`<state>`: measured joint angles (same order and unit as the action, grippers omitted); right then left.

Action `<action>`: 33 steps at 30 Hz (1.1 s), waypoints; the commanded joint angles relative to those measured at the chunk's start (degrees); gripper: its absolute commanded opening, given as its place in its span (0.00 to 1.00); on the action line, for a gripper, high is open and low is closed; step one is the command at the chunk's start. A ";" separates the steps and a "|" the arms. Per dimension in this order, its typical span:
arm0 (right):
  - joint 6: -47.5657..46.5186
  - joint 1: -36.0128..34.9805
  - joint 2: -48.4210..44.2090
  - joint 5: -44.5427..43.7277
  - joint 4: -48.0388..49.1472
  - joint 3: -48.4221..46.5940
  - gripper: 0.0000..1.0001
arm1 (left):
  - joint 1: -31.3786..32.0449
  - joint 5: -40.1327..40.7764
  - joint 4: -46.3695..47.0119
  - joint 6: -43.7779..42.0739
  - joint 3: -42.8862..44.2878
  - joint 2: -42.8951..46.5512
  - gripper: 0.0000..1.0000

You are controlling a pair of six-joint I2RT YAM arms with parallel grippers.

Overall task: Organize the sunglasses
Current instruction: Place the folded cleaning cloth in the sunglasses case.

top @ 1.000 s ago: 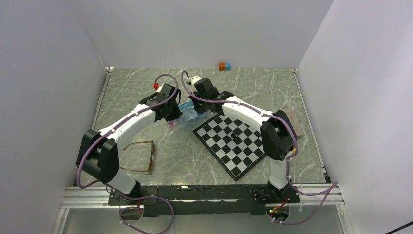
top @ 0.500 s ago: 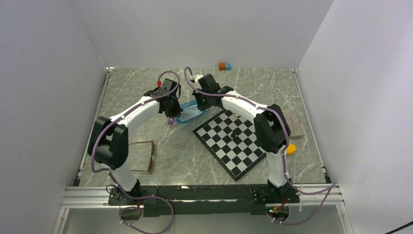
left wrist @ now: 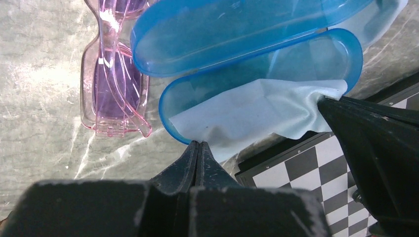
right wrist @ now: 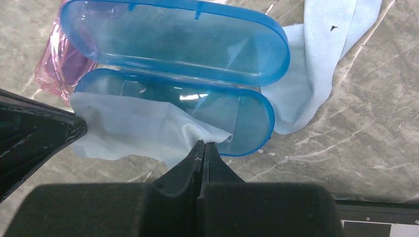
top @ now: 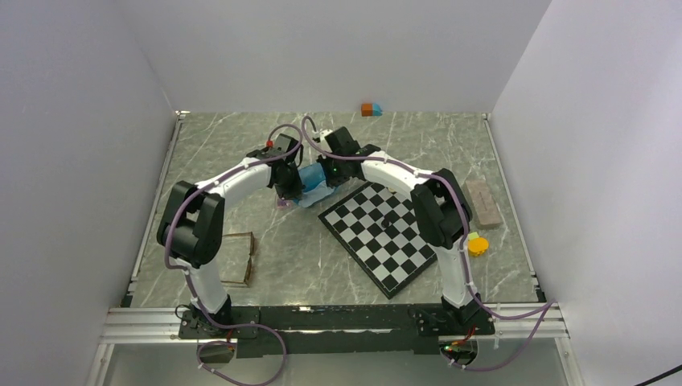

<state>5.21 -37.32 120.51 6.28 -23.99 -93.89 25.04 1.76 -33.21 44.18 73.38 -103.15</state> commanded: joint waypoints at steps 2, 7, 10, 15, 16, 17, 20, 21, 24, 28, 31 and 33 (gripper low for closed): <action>1.11 0.74 1.50 -1.51 -0.54 -2.91 0.00 | -0.16 0.12 2.11 0.11 0.79 -0.90 0.00; 1.20 0.93 2.02 -1.36 2.04 -1.74 0.00 | -0.17 1.34 4.47 0.82 -1.18 -1.04 0.00; 1.62 0.99 2.61 -2.93 3.32 -1.07 0.00 | -0.21 2.43 6.47 1.00 -2.02 -1.17 0.00; 2.14 1.32 2.97 -5.08 6.60 0.63 0.00 | 0.28 4.61 7.90 1.61 -2.45 -1.69 0.00; 2.18 1.37 3.09 -5.21 7.08 0.82 0.00 | 0.53 5.53 8.09 1.69 -2.43 -1.76 0.00; 2.05 1.37 3.17 -5.22 7.70 1.12 0.00 | 0.88 6.52 8.15 1.82 -2.38 -1.91 0.00; 1.96 1.37 3.45 -4.99 10.43 2.29 0.00 | 1.92 8.52 8.95 1.80 -2.00 -2.50 0.00; 1.96 1.37 3.61 -5.01 10.83 2.42 0.00 | 2.26 9.35 8.84 1.83 -1.75 -2.76 0.00; 2.00 1.40 3.52 -5.79 12.73 3.23 0.00 | 3.10 11.21 8.64 2.44 -1.19 -3.17 0.00; 2.12 1.42 1.88 -5.58 16.48 5.69 0.00 | 3.48 11.41 10.54 3.46 -2.35 -2.16 0.00; 2.01 1.42 0.66 -5.58 19.88 7.69 0.00 | 3.65 12.50 11.67 4.30 -3.29 -0.81 0.00; 1.67 1.37 0.14 -5.22 22.05 8.65 0.00 | 3.95 13.44 12.48 4.50 -3.90 0.32 0.00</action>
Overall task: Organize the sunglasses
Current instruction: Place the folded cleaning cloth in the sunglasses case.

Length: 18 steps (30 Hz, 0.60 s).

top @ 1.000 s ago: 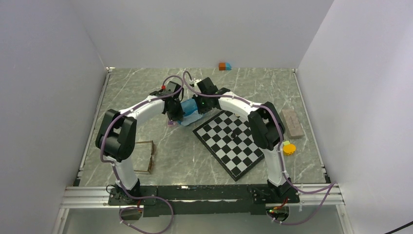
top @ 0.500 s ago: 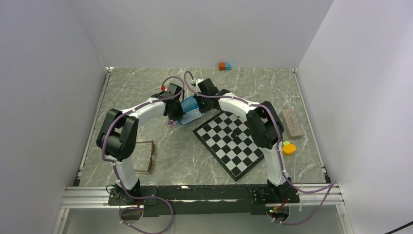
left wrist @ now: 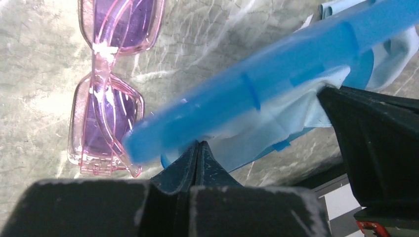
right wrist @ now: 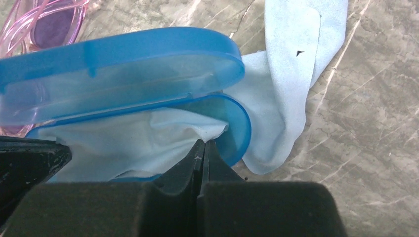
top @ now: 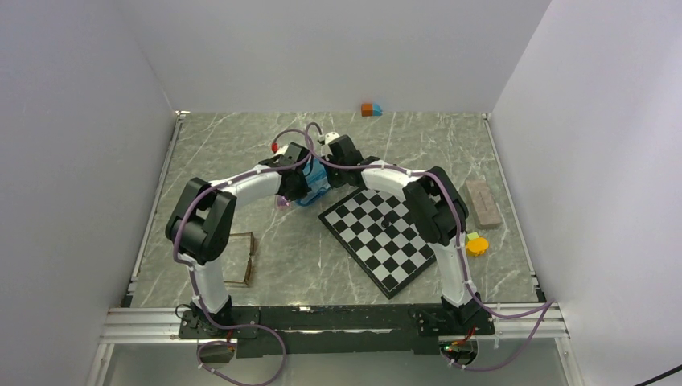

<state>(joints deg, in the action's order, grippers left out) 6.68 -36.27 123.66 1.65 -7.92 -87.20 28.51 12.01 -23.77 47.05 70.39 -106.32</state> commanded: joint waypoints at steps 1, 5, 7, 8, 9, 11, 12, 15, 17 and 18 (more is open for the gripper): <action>0.18 0.32 -3.27 -0.55 7.05 2.35 0.00 | 0.53 4.04 3.16 1.82 -0.98 4.13 0.00; -0.70 0.41 -2.45 -1.23 7.66 1.73 0.00 | 0.64 5.24 2.43 1.98 -0.43 4.20 0.00; -1.03 0.33 -2.12 -1.43 7.66 1.42 0.00 | 0.71 4.95 1.76 2.29 0.04 3.54 0.00; -1.17 0.38 -2.03 -1.49 7.46 1.34 0.00 | 0.63 4.59 1.84 2.45 0.01 3.22 0.00; -1.22 0.42 -2.18 -1.52 7.36 1.44 0.00 | 0.64 4.32 1.88 2.64 -0.07 2.92 0.00; -1.06 0.41 -2.15 -1.49 7.03 1.55 0.00 | 0.69 3.94 1.99 2.93 -0.28 2.63 0.00; -1.06 0.41 -2.00 -1.55 6.41 1.33 0.00 | 0.75 3.83 2.02 3.02 -0.38 2.50 0.00; -0.90 0.41 -1.20 -1.54 3.31 0.05 0.00 | 0.74 4.29 1.39 3.05 -0.11 2.31 0.00; -0.56 0.40 -1.17 -1.49 2.78 0.03 0.00 | 0.75 5.19 0.21 3.32 0.38 2.03 0.00; -0.30 0.41 -1.18 -2.52 2.81 0.27 0.00 | 0.80 5.57 -0.16 3.39 0.53 2.00 0.00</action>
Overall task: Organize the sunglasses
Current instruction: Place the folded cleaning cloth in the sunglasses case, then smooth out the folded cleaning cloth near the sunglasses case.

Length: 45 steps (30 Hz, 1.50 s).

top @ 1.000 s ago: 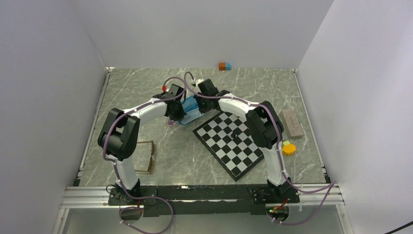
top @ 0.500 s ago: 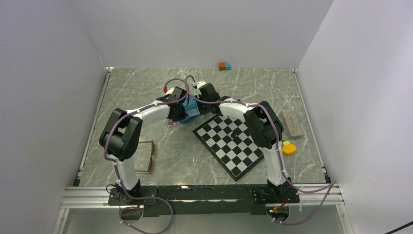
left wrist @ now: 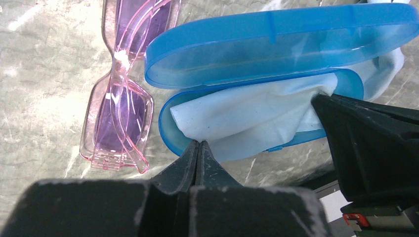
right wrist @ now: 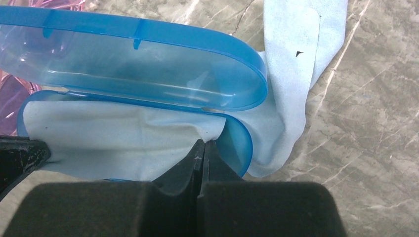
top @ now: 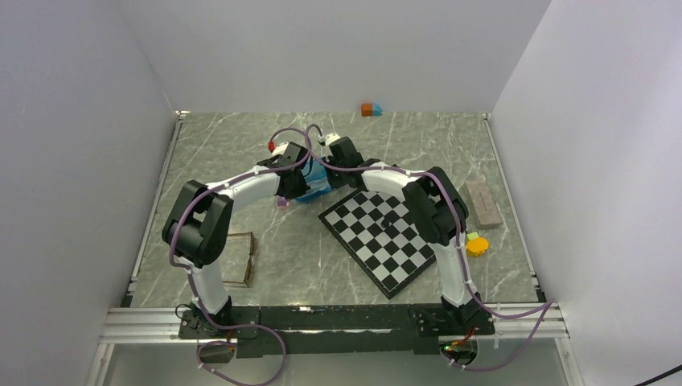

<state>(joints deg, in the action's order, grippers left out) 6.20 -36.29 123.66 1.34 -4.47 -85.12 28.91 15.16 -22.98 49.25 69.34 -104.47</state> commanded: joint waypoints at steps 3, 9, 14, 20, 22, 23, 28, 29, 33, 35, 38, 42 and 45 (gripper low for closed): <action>0.71 0.42 -1.58 -3.09 -0.56 -1.35 0.11 | 0.43 2.84 -1.32 1.37 1.42 0.13 0.13; 1.26 0.36 -2.12 -3.76 -0.20 -1.38 0.30 | 1.46 3.91 -1.38 0.98 1.26 1.39 0.22; 2.16 0.35 -4.21 -5.32 1.88 0.18 0.38 | 2.84 6.88 -3.92 0.82 3.14 2.47 0.27; 3.74 0.35 -7.69 -7.60 6.02 3.64 0.45 | 3.61 7.97 -6.18 1.81 3.14 4.60 0.32; 4.16 0.35 -8.43 -8.47 7.35 4.98 0.46 | 3.98 8.63 -6.55 2.18 2.58 5.90 0.33; 4.28 0.37 -8.61 -8.62 7.89 5.31 0.46 | 4.10 8.99 -6.98 2.43 2.41 6.53 0.34; 4.64 0.35 -7.98 -8.68 7.84 5.15 0.47 | 4.30 8.59 -7.48 2.46 1.22 8.69 0.44; 4.43 0.35 -7.80 -8.83 7.88 5.08 0.49 | 4.24 8.31 -7.51 2.43 0.97 8.96 0.47; 2.76 0.43 -6.15 -10.19 6.17 3.58 0.53 | 3.92 7.49 -6.43 1.78 0.17 8.58 0.58; 2.22 0.59 -5.24 -10.51 5.53 3.07 0.53 | 3.30 5.85 -5.16 1.08 -0.09 7.67 0.59; 2.68 1.06 -4.37 -9.53 5.33 2.94 0.53 | 1.59 1.07 -1.91 0.52 -0.94 5.95 0.58; 3.15 1.76 -3.67 -5.74 5.85 3.33 0.51 | 0.03 -2.63 1.02 0.51 -1.58 3.98 0.54; 3.50 2.25 -2.67 -4.34 5.29 2.68 0.50 | -0.10 -2.69 1.17 0.32 -1.01 2.59 0.53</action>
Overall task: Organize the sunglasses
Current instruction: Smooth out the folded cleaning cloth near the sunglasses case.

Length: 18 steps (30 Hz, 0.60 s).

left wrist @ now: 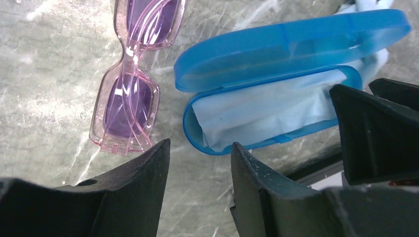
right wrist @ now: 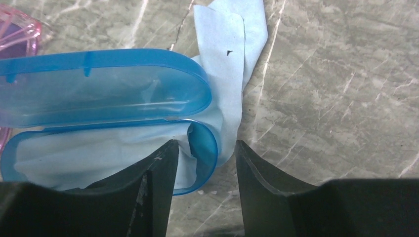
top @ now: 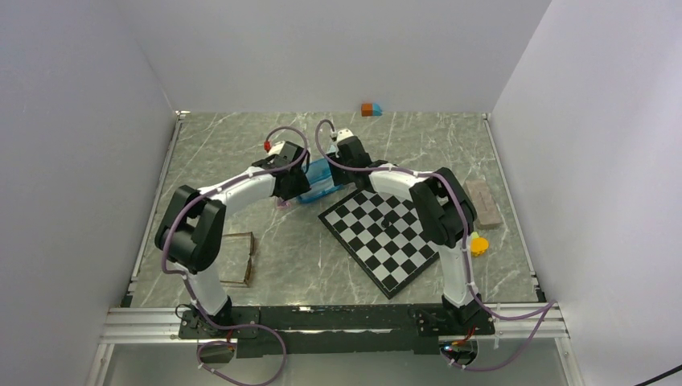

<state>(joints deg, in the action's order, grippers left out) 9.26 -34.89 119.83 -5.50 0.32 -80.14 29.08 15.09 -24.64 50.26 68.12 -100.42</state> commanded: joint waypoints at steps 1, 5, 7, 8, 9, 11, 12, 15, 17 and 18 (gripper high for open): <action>0.68 1.02 1.46 2.63 0.38 -2.46 0.49 | -0.30 -2.47 2.55 -0.62 0.58 -2.02 0.53; 2.11 1.70 1.55 2.67 1.52 -1.84 0.49 | -0.46 -2.24 1.70 -0.24 1.77 -4.41 0.50; 3.01 1.91 1.66 1.91 1.62 -1.76 0.49 | -0.48 -1.48 0.70 0.03 2.66 -5.36 0.49; 3.32 2.01 1.75 1.81 1.65 -1.83 0.49 | -0.46 -0.92 0.18 0.16 3.02 -5.78 0.49; 3.53 2.10 1.76 1.99 1.65 -1.88 0.49 | -0.43 -0.42 -0.33 0.25 3.41 -6.03 0.48; 3.75 2.11 1.35 2.66 1.77 -1.95 0.49 | -0.46 0.62 -2.17 0.45 4.36 -6.52 0.48; 3.83 2.14 0.91 3.07 1.69 -1.95 0.50 | -0.45 0.69 -3.19 0.20 4.87 -6.39 0.47; 3.94 2.11 -1.71 4.23 2.21 -1.02 0.52 | -0.39 -1.36 -1.27 -1.13 3.44 -2.81 0.49; 4.25 2.11 -4.98 4.61 3.21 0.62 0.58 | -0.28 -3.48 1.55 -2.30 0.25 1.66 0.55; 4.29 2.12 -6.86 4.80 3.87 1.74 0.61 | -0.21 -4.28 2.85 -3.19 -1.50 4.46 0.58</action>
<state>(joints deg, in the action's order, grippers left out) 12.38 -33.04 120.95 -2.39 0.27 -80.03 28.58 13.43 -25.65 49.76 69.84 -105.65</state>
